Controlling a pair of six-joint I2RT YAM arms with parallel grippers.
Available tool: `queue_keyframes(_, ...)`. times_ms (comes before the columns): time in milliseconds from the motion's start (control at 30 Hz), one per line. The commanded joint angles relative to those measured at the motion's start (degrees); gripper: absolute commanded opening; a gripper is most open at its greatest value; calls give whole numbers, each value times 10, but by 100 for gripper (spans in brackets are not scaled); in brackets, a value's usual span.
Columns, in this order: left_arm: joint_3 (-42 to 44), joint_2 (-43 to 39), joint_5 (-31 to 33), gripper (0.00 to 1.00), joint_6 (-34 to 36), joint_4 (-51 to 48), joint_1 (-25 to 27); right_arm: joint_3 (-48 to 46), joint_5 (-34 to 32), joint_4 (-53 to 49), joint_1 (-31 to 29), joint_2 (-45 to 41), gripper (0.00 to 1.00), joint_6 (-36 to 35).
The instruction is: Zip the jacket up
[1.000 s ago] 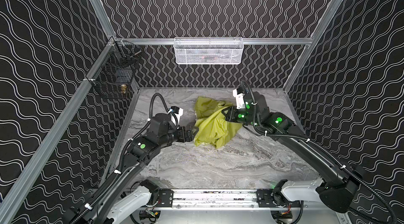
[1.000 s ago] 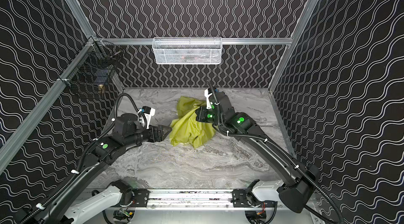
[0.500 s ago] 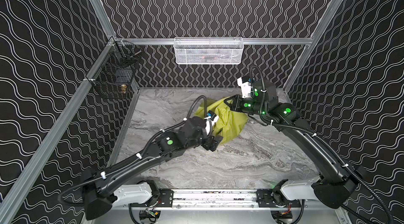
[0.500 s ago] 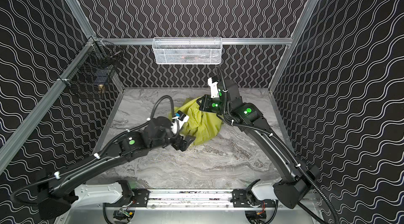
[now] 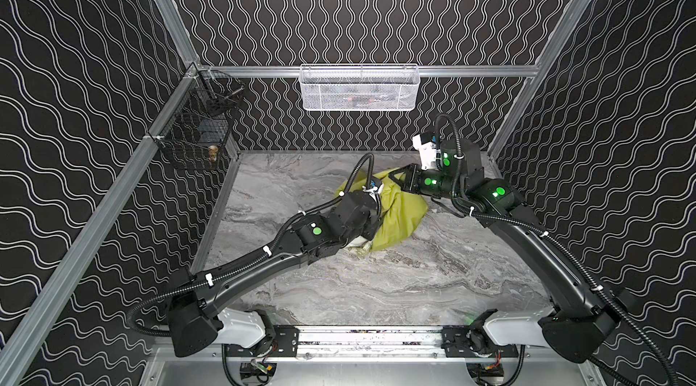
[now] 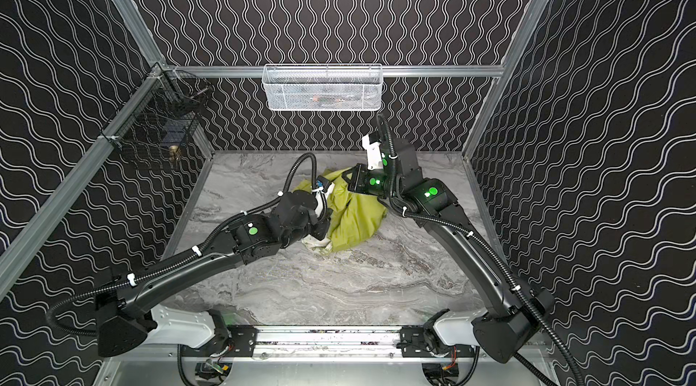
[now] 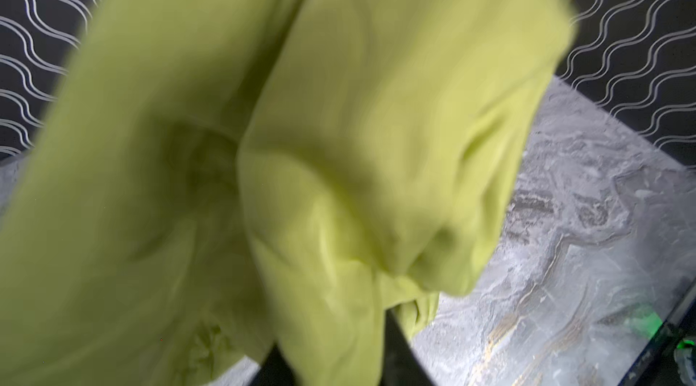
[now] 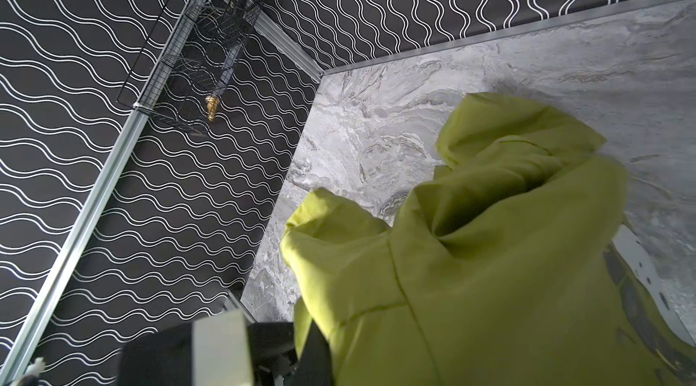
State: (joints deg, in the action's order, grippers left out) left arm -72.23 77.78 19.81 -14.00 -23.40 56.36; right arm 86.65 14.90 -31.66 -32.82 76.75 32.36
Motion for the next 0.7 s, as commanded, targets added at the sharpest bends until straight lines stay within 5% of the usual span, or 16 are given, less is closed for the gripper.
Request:
queue_keyframes(0, -16, 0, -23, 11, 23, 34, 0, -9, 13, 30, 9, -7, 3, -2)
queue_keyframes(67, -26, -3, -33, 0, 27, 38, -2, -19, 15, 29, 17, -8, 12, -4)
queue_keyframes(233, -80, 5, -96, 0, 5, 20, -43, -101, 8, 53, 28, -29, 59, 7)
queue_keyframes(367, -150, 40, -122, 0, 6, -24, -68, -180, 2, 77, 34, -57, 82, 23)
queue_keyframes(667, -271, 100, -151, 0, 16, -83, -124, -336, -23, 116, 39, -145, 93, 49)
